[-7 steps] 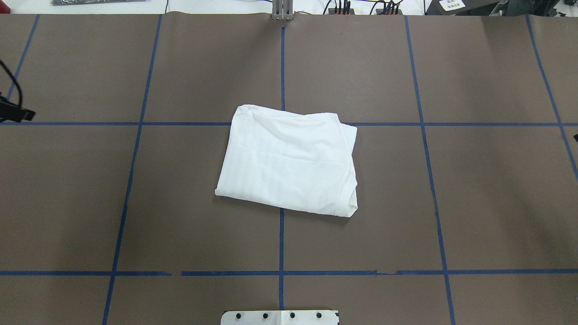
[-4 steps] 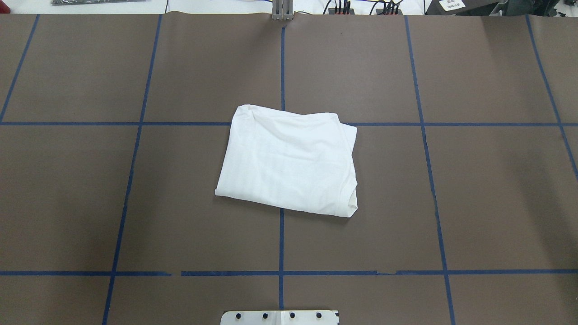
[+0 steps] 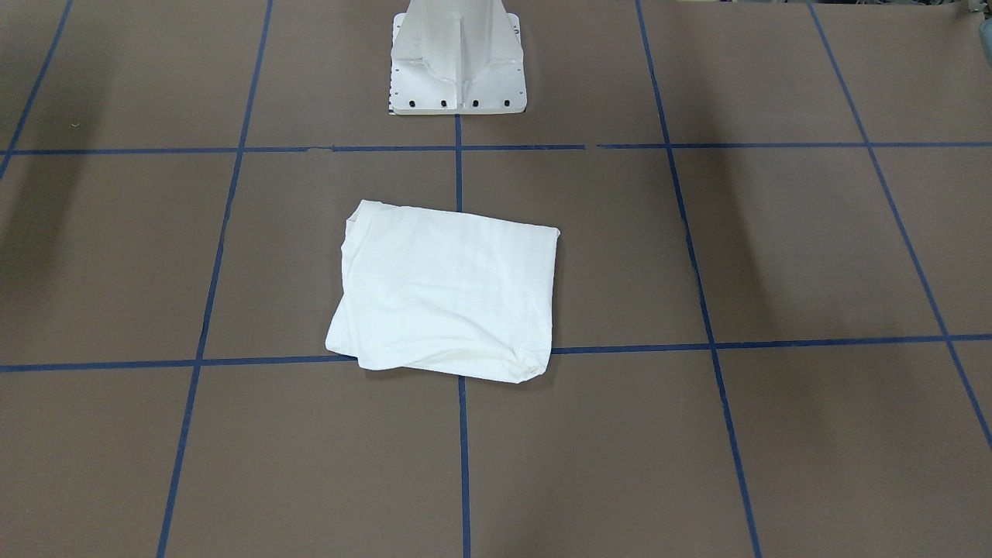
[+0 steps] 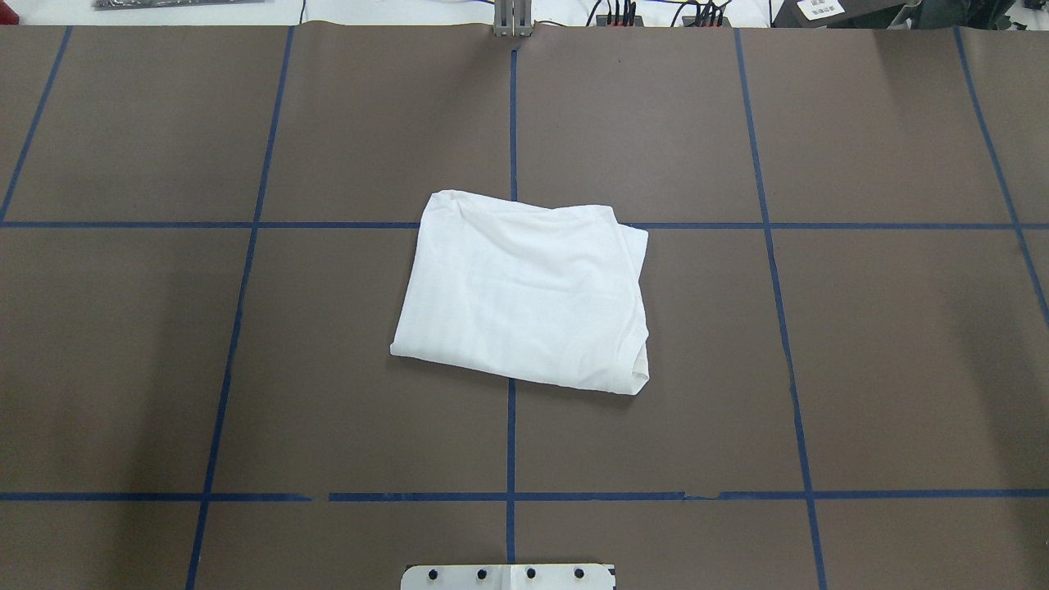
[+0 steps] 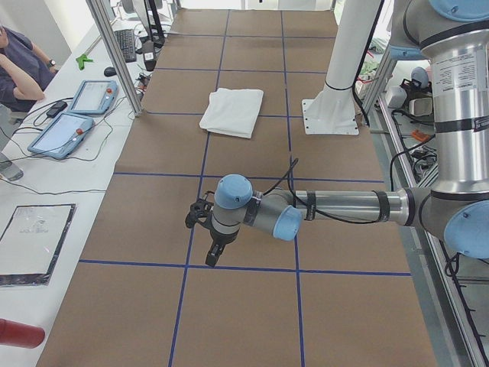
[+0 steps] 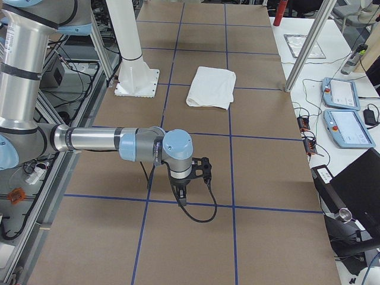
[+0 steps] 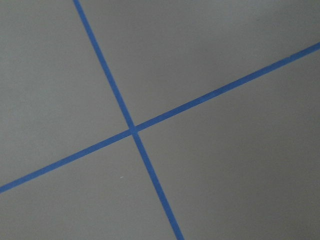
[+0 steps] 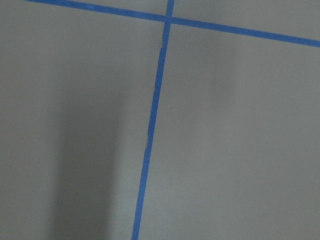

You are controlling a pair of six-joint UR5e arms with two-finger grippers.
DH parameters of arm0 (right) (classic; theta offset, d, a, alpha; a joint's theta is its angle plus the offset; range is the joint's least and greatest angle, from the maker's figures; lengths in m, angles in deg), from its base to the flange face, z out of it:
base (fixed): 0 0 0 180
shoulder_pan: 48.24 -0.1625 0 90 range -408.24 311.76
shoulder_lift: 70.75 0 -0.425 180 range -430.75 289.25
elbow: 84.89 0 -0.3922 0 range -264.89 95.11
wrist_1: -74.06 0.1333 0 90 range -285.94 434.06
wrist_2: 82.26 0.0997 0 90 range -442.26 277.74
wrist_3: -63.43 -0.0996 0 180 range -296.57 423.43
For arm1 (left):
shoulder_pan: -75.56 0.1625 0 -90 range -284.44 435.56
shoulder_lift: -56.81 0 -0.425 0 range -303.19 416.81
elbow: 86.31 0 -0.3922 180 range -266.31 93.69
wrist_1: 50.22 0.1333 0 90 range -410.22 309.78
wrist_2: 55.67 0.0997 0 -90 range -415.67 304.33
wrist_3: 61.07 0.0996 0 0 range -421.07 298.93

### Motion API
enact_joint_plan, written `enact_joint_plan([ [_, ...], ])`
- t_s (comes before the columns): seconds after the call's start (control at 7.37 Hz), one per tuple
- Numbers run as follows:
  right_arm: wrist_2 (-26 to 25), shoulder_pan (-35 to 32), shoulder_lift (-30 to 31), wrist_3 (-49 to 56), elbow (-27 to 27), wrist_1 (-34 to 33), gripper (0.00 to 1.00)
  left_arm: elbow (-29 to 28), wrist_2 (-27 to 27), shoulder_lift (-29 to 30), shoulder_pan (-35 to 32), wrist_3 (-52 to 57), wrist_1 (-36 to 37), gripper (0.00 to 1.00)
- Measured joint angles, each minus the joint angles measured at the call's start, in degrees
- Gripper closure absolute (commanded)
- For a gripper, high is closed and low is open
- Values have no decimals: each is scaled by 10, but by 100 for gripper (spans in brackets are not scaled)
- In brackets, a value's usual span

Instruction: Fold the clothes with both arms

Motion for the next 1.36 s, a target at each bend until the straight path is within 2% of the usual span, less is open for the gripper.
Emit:
enact_joint_plan([
  [0.27,0,2,-1,-6,-1,0,0,3,-27,-2,-9,8,43,0],
  [0.81,1,3,-2,-7,-1,1,0,25,-30,2,-51,110,170,0],
  [1.36,1,3,-3,-7,-1,1,0,34,-28,-3,-61,111,190,0],
])
